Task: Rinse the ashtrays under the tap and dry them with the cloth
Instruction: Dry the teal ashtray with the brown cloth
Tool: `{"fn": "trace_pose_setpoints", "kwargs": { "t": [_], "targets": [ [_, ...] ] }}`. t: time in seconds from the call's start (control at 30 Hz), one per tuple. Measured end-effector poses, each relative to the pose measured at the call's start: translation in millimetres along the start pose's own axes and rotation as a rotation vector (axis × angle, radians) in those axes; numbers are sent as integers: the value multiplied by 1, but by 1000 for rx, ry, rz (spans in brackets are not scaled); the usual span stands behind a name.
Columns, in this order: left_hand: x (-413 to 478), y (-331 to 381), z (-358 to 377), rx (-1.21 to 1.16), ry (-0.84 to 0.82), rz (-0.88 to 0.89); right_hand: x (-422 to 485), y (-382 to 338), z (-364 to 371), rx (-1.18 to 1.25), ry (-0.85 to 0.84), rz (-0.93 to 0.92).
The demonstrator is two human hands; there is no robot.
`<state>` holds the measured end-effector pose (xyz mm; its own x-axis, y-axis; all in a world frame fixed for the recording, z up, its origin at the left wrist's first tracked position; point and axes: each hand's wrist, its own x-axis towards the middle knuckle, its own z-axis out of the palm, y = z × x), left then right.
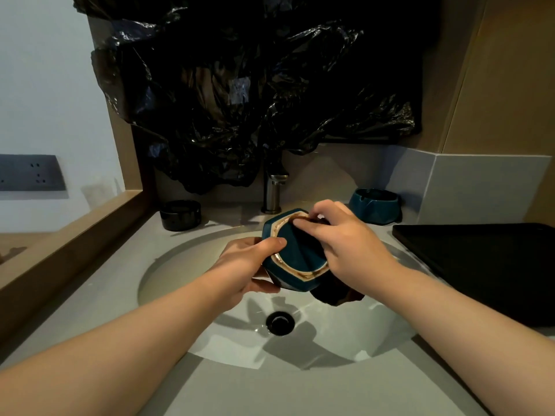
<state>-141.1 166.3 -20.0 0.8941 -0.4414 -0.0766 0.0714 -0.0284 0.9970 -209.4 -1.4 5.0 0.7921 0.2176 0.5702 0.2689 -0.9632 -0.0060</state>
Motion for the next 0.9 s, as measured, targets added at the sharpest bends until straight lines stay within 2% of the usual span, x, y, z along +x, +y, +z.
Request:
{"fn": "trace_pose_setpoints", "kwargs": {
  "t": [0.1, 0.17, 0.27, 0.43, 0.63, 0.77, 0.9],
  "targets": [
    [-1, 1, -3, 15, -17, 22, 2, 13, 3, 233, 88, 171],
    [-1, 0, -3, 20, -17, 33, -1, 22, 1, 413, 72, 302],
    [-1, 1, -1, 8, -9, 32, -5, 25, -4, 478, 100, 358],
    [-1, 0, 3, -23, -1, 52, 1, 10, -10, 418, 66, 224],
    [2, 4, 1, -325, 109, -23, -3, 1, -4, 384, 139, 184],
    [3, 3, -1, -373, 101, -33, -7, -5, 3, 359, 188, 105],
    [4, 3, -1, -396, 111, -32, -10, -6, 4, 292, 159, -41]
  ]
}}
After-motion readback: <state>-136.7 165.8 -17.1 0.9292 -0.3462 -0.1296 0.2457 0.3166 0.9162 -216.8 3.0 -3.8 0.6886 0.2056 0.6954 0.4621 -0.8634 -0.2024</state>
